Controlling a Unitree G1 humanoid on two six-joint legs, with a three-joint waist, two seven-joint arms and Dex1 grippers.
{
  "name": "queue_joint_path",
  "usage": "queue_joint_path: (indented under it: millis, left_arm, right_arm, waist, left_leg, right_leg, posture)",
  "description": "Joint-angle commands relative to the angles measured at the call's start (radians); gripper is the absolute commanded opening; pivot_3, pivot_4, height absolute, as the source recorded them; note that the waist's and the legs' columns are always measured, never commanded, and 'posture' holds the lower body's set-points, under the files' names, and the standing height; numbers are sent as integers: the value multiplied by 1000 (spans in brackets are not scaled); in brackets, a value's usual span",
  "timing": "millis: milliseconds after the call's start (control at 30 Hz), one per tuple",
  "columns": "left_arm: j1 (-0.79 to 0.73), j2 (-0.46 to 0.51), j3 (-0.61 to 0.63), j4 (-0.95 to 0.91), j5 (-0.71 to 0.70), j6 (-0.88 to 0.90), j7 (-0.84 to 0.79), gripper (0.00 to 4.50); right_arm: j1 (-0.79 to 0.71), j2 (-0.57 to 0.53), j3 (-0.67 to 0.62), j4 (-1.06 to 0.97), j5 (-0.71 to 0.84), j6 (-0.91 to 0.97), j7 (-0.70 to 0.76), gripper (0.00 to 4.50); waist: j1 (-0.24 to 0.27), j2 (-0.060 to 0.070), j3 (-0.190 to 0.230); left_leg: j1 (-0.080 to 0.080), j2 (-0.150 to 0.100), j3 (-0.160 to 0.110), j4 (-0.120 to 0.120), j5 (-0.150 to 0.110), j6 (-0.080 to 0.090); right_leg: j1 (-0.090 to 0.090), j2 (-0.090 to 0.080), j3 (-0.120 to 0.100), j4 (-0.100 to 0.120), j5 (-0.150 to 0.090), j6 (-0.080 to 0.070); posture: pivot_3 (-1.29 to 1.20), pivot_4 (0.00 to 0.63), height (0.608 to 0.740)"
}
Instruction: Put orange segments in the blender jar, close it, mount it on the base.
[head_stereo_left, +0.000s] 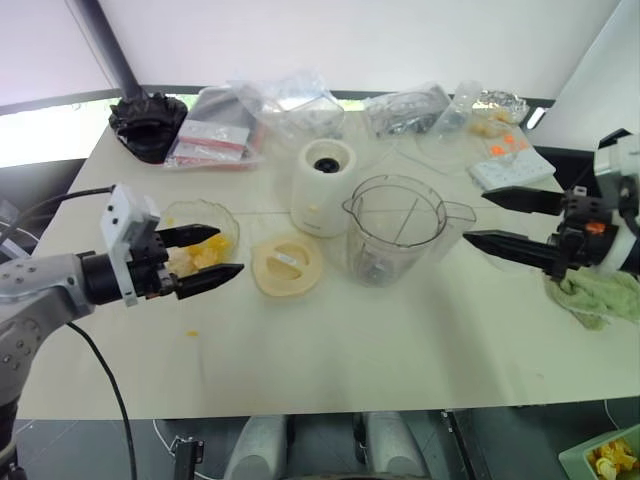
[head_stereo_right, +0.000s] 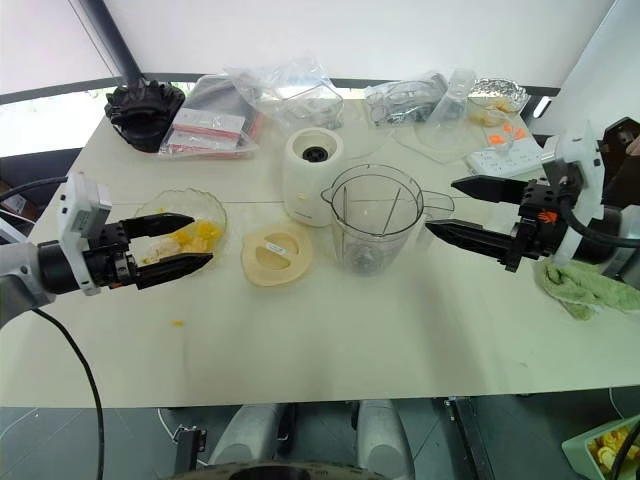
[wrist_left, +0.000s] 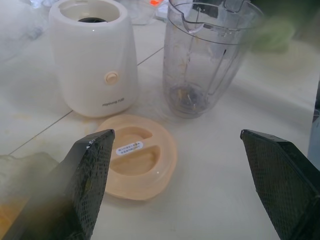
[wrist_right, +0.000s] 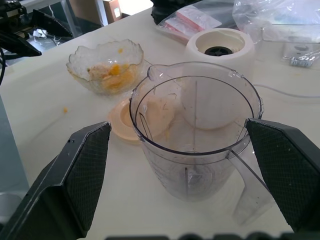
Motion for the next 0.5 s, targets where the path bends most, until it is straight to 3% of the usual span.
queue_joint_path:
  millis: [33, 300, 500]
  left_arm:
    - [-23, 32, 0, 1, 16, -11, -15, 4219]
    - [-139, 124, -114, 126, 168, -81, -85, 4219]
    - [-358, 213, -331, 350, 413, -202, -184, 4219]
  right_arm:
    - [-26, 7, -6, -18, 5, -9, -8, 4468]
    - [-16, 25, -5, -37, 7, -11, -28, 4468]
    - [-16, 45, -2, -49, 6, -13, -47, 4468]
  waist:
    - [0, 0, 0]
    - [1, 0, 0]
    - [0, 0, 0]
  left_leg:
    - [0, 0, 0, 0, 0, 0]
    - [0, 0, 0, 0, 0, 0]
    - [0, 0, 0, 0, 0, 0]
  right_leg:
    - [0, 0, 0, 0, 0, 0]
    - [0, 0, 0, 0, 0, 0]
    - [0, 1, 0, 1, 0, 0]
  posture:
    - [0, 150, 740]
    - [0, 150, 740]
    - [0, 150, 740]
